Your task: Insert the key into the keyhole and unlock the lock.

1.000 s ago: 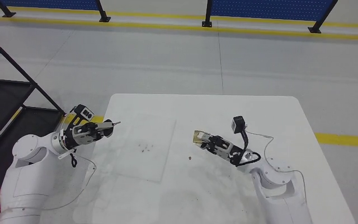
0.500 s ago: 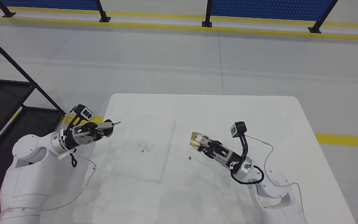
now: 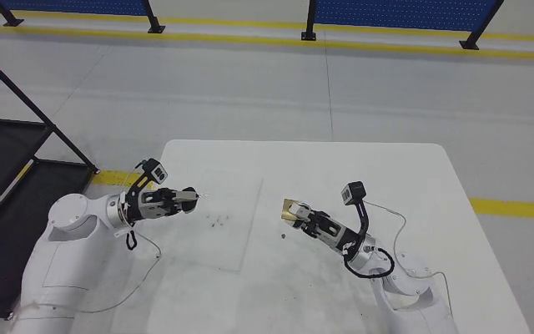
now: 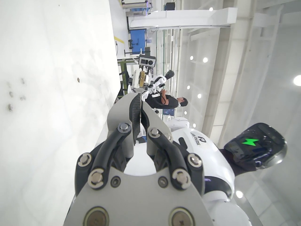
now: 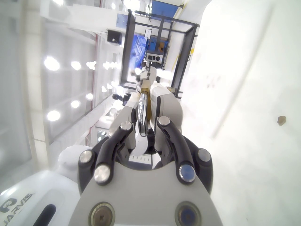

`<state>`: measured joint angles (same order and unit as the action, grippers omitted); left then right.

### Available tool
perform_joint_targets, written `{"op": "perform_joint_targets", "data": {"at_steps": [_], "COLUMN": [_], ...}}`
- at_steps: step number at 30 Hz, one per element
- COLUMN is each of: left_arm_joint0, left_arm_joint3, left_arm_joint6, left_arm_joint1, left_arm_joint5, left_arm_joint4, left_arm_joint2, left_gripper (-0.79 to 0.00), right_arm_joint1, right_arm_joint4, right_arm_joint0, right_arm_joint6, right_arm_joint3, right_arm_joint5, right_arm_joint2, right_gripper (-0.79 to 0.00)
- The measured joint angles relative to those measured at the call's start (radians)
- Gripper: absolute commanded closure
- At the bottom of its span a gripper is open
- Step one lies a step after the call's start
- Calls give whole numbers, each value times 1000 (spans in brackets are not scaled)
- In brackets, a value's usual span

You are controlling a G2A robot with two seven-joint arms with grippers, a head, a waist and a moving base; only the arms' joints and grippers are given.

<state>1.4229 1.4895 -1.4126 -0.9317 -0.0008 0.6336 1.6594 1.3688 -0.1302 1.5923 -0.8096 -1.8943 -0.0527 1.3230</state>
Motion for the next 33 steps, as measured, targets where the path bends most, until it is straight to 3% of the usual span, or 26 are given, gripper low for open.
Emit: {"op": "perform_joint_targets", "data": {"at_steps": [12, 23, 33], "left_arm_joint0": [-177, -269, -306], "left_arm_joint3": [-98, -105, -69], "left_arm_joint6": [-124, -123, -86], "left_arm_joint1": [-21, -33, -46], "left_arm_joint5": [-54, -77, -77], "left_arm_joint4": [42, 30, 9], "left_arm_joint2": [-197, -330, -401], "left_gripper": [0, 0, 0], "right_arm_joint1": [0, 0, 0], "right_arm_joint4": [0, 0, 0], "right_arm_joint0": [0, 0, 0], "right_arm_joint6": [0, 0, 0], "right_arm_joint3": [0, 0, 0], "right_arm_joint5": [0, 0, 0], "right_arm_joint2": [0, 0, 0], "right_gripper": [0, 0, 0]}}
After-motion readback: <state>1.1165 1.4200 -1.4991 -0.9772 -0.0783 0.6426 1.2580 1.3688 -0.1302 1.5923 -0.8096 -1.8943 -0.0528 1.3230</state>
